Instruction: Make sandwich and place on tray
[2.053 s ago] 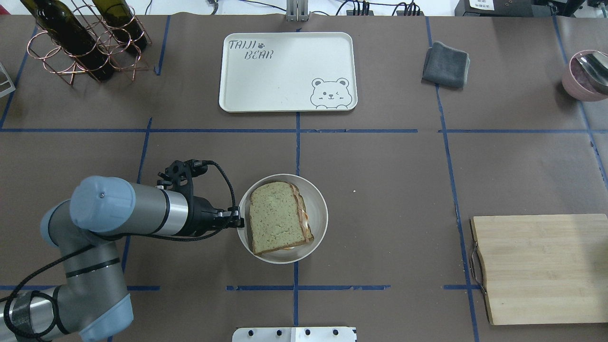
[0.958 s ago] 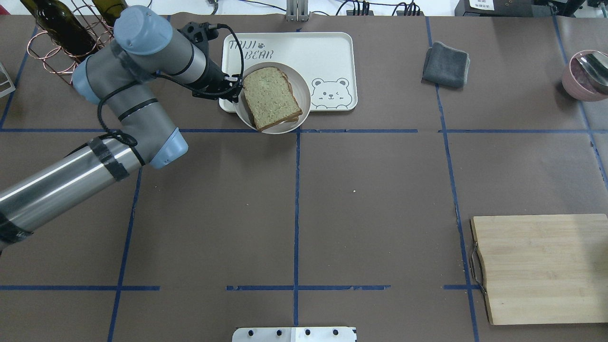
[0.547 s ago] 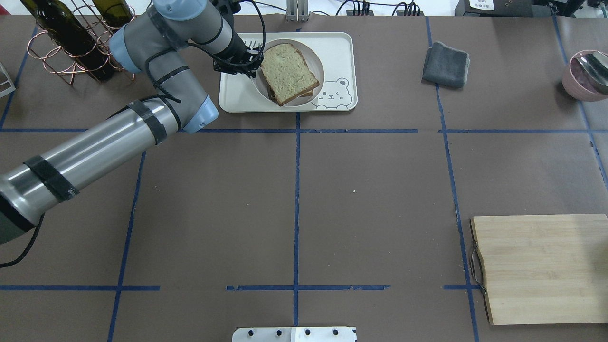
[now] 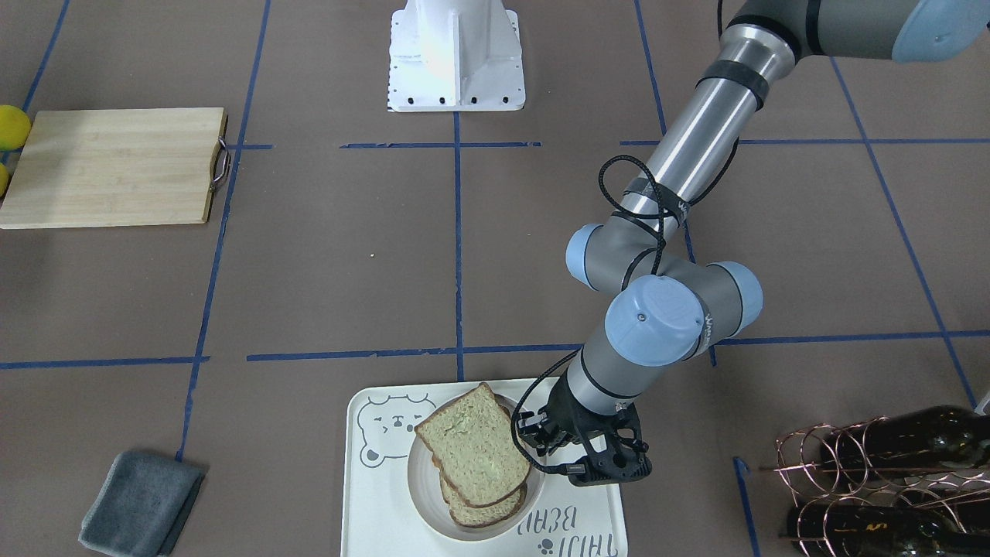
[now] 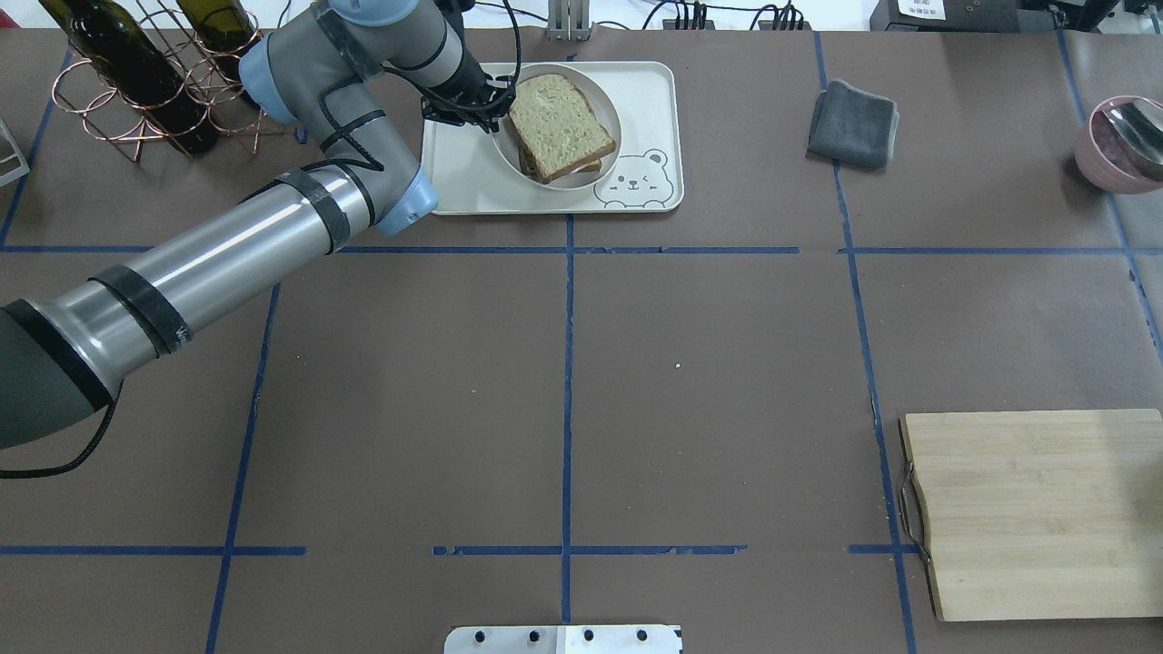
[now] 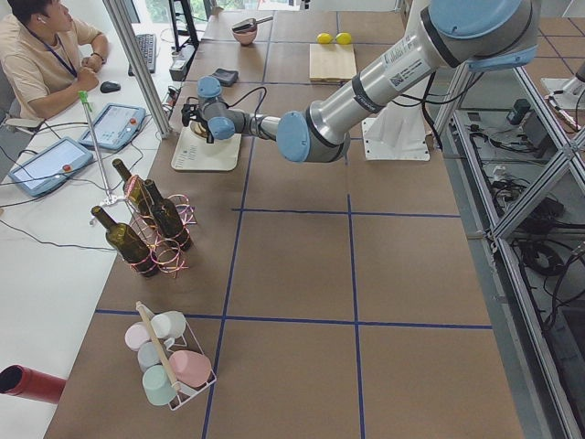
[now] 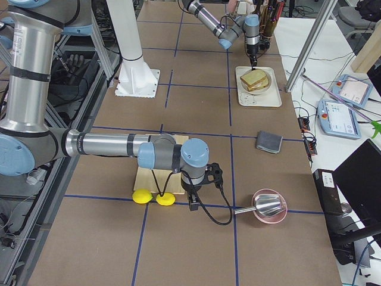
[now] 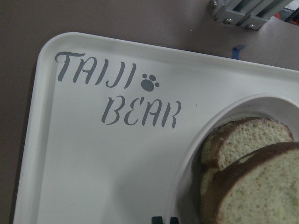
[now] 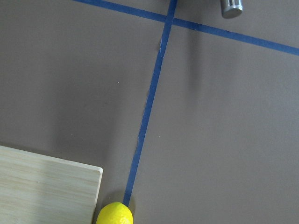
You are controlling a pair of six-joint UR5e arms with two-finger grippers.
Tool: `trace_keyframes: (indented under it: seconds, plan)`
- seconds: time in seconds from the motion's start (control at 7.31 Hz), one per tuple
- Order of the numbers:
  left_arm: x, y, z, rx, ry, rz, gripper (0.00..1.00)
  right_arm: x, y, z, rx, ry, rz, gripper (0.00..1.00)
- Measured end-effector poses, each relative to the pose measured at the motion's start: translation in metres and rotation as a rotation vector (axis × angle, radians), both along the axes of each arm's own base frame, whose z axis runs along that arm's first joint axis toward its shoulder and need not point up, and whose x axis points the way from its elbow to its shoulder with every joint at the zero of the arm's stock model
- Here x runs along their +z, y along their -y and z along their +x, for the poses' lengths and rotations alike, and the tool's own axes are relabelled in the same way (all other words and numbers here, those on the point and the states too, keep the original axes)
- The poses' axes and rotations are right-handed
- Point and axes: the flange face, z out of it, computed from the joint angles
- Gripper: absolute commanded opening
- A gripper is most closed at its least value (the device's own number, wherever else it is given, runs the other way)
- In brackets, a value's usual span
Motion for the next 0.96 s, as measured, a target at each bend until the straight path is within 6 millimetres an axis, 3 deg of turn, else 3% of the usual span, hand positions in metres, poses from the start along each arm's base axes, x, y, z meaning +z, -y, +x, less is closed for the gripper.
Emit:
trace_keyframes:
  seconds: [0.55, 0.68, 0.96]
  plan:
    - [-0.004, 0.002, -0.008, 0.019, 0.033, 0.11, 1.0, 0.0, 0.001, 0.0, 0.002, 0.0, -0.002, 1.0]
    - [-0.01, -0.004, -0.024, 0.022, 0.034, 0.136, 1.0, 0.001, 0.001, 0.0, 0.003, 0.0, -0.005, 1.0]
    - [-0.027, -0.052, -0.081, 0.059, 0.08, 0.153, 1.0, 0.001, 0.003, 0.0, 0.007, -0.003, -0.008, 1.0]
